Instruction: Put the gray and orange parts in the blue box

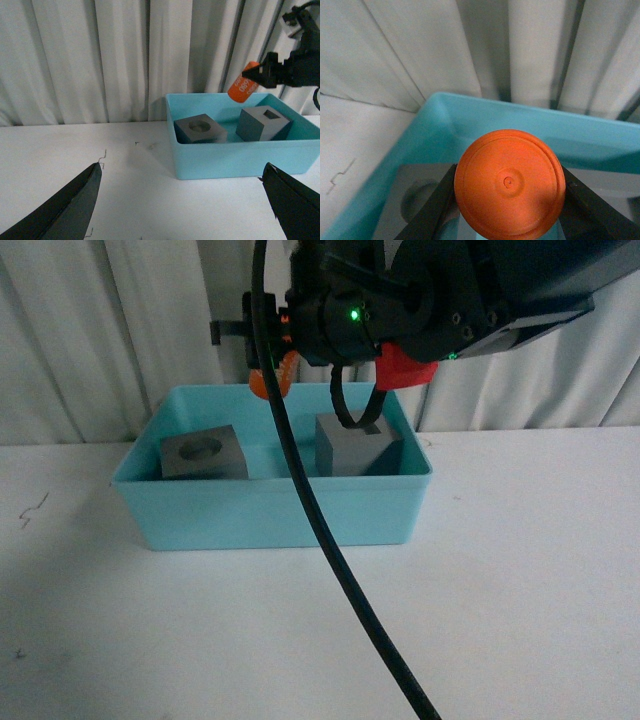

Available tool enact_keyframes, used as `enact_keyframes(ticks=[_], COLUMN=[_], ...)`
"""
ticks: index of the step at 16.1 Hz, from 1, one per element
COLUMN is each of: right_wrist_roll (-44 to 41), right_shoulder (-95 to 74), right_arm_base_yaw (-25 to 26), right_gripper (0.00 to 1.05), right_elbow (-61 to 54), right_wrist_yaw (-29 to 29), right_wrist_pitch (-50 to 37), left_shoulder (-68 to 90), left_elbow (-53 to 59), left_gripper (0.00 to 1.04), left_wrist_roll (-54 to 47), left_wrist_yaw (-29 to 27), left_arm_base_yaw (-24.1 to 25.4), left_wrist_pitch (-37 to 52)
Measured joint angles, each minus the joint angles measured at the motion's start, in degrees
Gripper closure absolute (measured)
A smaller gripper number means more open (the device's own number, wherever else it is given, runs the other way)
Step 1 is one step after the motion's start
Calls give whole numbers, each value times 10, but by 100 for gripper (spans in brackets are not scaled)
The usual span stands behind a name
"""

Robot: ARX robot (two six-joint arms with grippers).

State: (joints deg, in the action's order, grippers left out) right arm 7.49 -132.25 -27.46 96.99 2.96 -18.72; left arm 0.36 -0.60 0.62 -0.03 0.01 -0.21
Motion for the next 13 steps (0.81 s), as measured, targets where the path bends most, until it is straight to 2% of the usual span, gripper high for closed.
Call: enact_keyframes(ticks=[13], right_wrist_roll=[6], right_shoulder=[-105], right_arm_base_yaw=[-7], right_gripper=[57], right_elbow=[63], right_wrist_yaw=[-19], right_wrist_pitch=[75], left_shoulder=[0], left_elbow=[0], left_gripper=[7], left_wrist_roll=[0], left_wrist_yaw=[0], left_arm_base_yaw=[0], left_wrist_pitch=[0])
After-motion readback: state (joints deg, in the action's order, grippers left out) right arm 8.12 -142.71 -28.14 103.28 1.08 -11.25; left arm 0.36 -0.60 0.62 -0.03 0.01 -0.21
